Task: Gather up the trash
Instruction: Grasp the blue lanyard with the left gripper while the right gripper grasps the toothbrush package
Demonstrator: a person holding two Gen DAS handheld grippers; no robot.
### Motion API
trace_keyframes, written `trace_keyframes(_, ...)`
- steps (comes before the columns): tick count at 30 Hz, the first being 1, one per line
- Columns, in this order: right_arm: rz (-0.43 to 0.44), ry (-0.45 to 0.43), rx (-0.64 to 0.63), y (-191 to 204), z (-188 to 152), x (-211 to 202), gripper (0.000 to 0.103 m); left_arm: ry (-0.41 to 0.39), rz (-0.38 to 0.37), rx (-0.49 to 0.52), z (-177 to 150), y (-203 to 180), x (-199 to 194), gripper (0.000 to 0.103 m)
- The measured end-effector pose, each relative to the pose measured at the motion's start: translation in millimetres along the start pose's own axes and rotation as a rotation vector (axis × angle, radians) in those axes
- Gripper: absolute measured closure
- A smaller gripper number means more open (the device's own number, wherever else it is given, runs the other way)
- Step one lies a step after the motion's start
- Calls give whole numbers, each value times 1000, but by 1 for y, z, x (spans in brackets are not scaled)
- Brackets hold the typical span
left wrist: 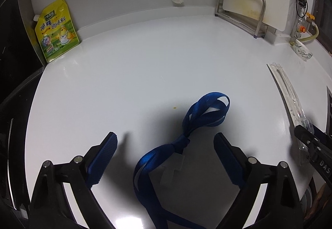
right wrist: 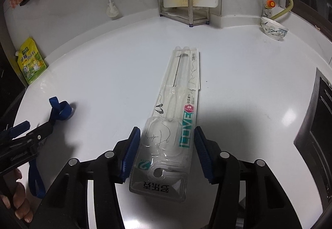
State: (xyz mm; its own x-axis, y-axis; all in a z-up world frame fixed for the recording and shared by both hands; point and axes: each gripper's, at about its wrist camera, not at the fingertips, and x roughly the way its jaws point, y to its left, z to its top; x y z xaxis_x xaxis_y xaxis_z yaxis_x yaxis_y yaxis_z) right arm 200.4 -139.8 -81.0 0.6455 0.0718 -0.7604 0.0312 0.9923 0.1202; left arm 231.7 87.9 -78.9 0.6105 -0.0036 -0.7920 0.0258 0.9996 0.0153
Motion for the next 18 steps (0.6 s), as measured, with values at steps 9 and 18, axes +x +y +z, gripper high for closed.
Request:
trace_keyframes(9, 45, -23, 16, -6, -9, -21, 52, 26, 26, 16, 2, -6, 10, 32)
trace_keyframes(18, 72, -36, 10, -6, -17, -30, 52, 22, -14, 6, -3, -8, 0, 90)
